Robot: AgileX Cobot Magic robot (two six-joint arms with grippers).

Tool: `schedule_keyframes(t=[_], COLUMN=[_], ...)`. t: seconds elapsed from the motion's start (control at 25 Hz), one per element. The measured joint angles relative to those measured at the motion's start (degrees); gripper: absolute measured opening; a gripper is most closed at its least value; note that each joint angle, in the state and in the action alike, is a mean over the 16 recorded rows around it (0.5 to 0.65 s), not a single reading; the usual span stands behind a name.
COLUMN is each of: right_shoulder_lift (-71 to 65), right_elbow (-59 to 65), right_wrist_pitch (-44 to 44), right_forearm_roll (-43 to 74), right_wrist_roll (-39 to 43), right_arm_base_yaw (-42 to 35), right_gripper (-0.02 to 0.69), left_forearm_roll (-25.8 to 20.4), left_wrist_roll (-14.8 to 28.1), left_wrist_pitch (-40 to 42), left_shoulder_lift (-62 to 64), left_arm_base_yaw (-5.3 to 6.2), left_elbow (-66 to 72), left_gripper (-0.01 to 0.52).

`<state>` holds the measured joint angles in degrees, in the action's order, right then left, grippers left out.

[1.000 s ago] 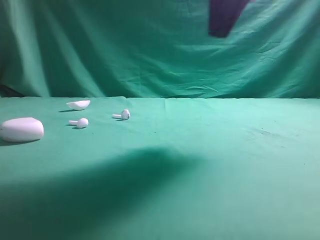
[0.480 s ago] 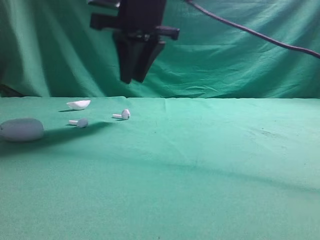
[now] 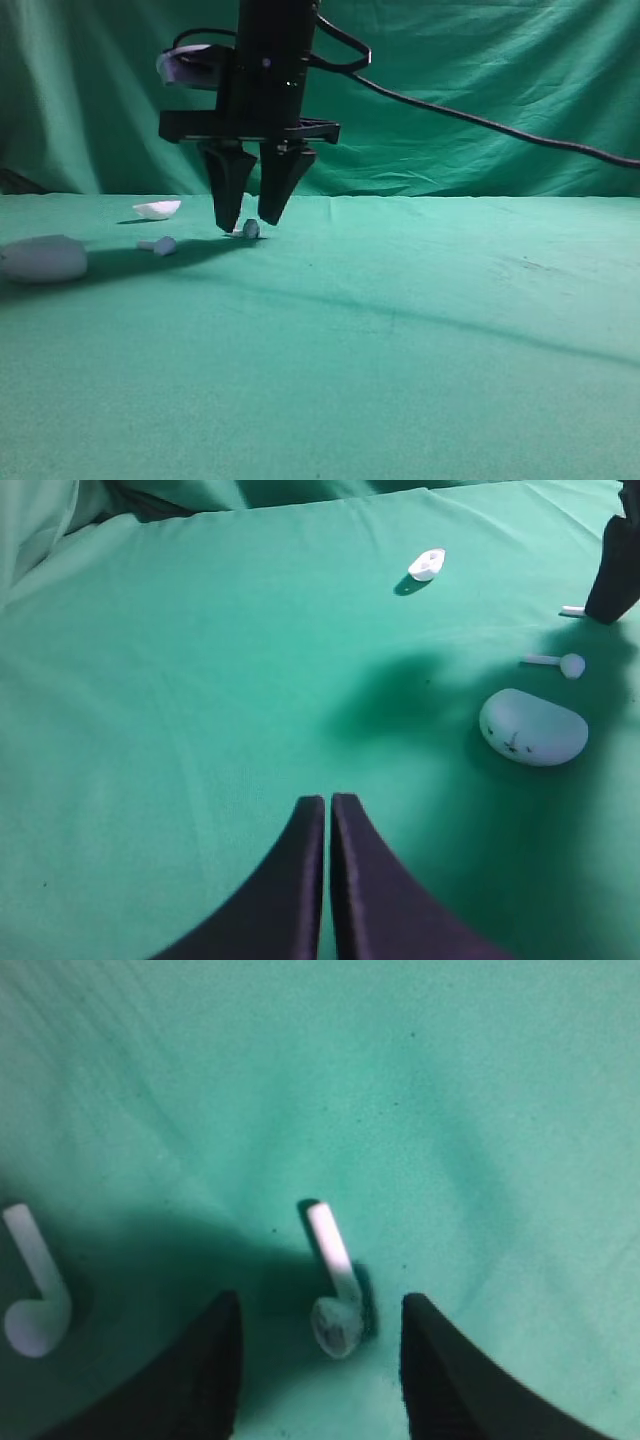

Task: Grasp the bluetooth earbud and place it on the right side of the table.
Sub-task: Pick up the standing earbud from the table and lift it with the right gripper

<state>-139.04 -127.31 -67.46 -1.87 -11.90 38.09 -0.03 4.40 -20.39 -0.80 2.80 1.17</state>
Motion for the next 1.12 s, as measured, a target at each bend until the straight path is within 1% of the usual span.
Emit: schedule_keyframes(t=[0.4,0.72,1.0,1.12], right_shoulder_lift=[-2.1,-2.5,-0.1,2.8], right_elbow=[-0.7,-1.0,-0.9,-0.8], right_wrist_pitch=[1.2,1.4,-0.5,-1.5], right_forearm_roll=[-1.5,-2.8,-1.9,-0.9], right_wrist_roll=[0.2,-1.2,-1.2,-0.1], right_arm_base_yaw=[-0.8,-1.0,-1.0,-1.2], right_gripper=[0.317,0.211,0.111,0.094], left_forearm_roll=[0.0,0.0,0.0,0.0], left_wrist_roll=[0.0,0.0,0.0,0.0], left_wrist_pitch=[0.0,0.0,0.0,0.0], left_shoulder_lift=[0.0,0.0,0.0,0.0], left_arm_base_yaw=[0.00,0.00,0.00,0.00], left_elbow=[0.0,0.0,0.0,0.0], left_gripper=[0.000,0.000,0.000,0.000])
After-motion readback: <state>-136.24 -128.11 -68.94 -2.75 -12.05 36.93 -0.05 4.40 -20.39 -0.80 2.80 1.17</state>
